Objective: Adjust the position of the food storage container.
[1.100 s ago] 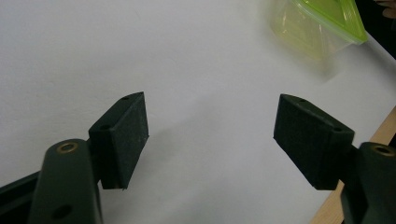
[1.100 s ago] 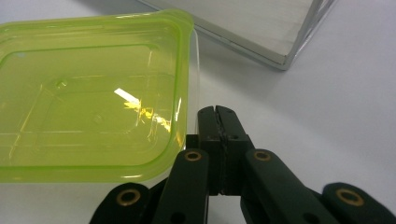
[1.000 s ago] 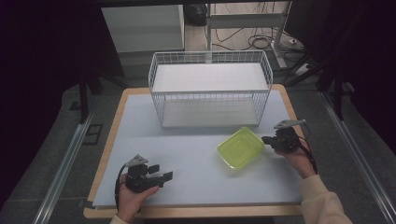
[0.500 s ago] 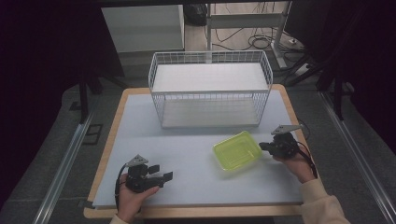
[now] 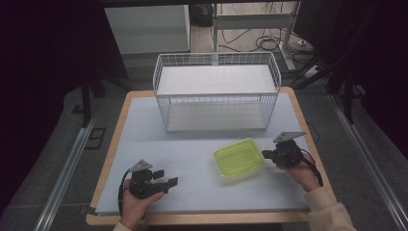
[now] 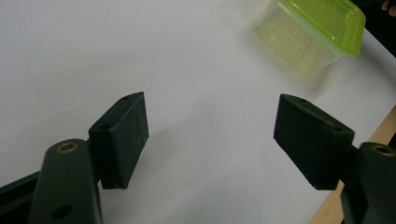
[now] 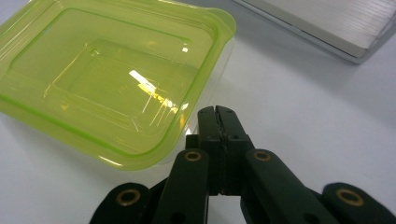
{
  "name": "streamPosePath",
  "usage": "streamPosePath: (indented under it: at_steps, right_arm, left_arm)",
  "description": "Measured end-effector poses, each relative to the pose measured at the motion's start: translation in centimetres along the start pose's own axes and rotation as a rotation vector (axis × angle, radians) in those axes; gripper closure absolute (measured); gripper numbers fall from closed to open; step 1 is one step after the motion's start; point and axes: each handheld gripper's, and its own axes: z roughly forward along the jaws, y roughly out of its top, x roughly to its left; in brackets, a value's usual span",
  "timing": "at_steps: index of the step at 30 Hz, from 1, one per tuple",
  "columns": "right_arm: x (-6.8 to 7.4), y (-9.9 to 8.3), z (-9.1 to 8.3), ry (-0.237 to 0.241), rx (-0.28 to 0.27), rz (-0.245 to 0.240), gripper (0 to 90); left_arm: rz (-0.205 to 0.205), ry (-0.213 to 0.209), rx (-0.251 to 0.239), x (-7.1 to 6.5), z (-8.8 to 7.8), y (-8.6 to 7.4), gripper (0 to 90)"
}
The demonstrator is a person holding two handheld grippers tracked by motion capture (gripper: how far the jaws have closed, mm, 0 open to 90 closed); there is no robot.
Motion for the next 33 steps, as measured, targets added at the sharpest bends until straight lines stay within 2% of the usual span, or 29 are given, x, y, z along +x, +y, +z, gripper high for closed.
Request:
streamPosePath:
  at_steps: [23, 33]
  right_arm:
    - [3.3, 1.1, 1.5, 0.085, -0.007, -0.052, 90.0]
    - [4.1, 1.2, 1.7, 0.116, -0.008, -0.060, 90.0]
  left_arm:
    - [-0.003, 0.000, 0.000, 0.0, 0.0, 0.0, 25.8]
    - [-0.003, 0.000, 0.000, 0.1, 0.0, 0.0, 25.8]
